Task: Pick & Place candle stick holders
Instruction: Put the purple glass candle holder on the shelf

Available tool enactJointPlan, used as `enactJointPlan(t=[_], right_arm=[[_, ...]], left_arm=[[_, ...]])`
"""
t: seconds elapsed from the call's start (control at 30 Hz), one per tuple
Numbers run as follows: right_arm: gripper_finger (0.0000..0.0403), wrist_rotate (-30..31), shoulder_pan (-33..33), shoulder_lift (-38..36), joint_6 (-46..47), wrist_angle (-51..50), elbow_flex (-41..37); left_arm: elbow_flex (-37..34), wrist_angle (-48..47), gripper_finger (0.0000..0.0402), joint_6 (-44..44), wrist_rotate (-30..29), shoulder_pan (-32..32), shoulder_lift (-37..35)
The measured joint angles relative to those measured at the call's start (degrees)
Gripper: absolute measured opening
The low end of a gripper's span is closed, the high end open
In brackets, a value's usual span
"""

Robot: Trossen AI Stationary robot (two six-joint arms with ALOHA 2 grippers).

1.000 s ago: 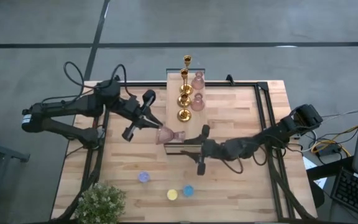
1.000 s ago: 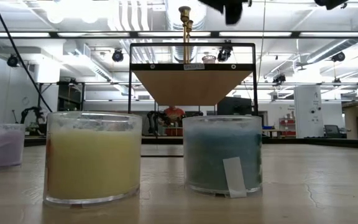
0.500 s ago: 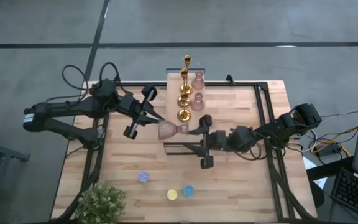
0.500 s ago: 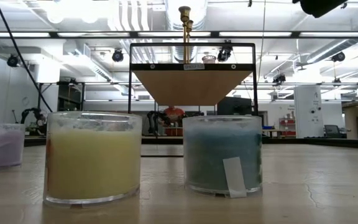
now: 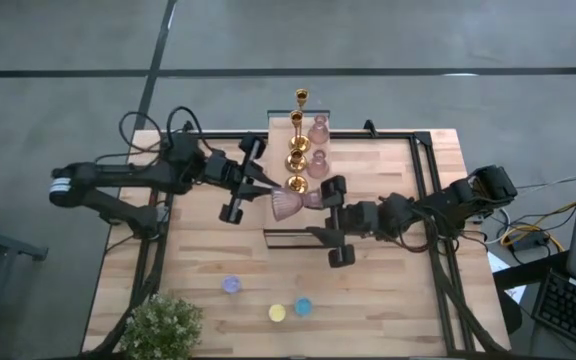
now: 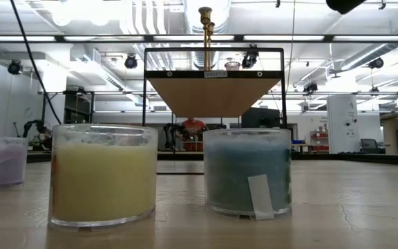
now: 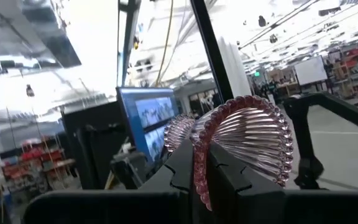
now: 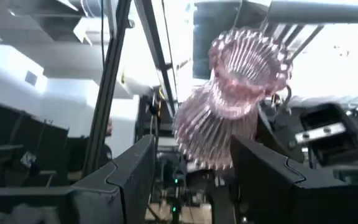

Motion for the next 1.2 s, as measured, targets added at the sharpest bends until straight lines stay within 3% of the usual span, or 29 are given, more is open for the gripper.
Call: enactJointPlan(t=[0.47,1.2], right_arm=[[0.0206,-7.1,-0.3,0.0,-0.7,-0.1,4.0],[0.0206,-7.9,-0.3,0.0,-1.5,0.7,3.6]], left_arm=[[-0.1,4.2,0.0024,7.6,-3.9,-4.1,2.9],[-1.6,7.1,0.0024,5.8,-5.9,-4.2,2.7]])
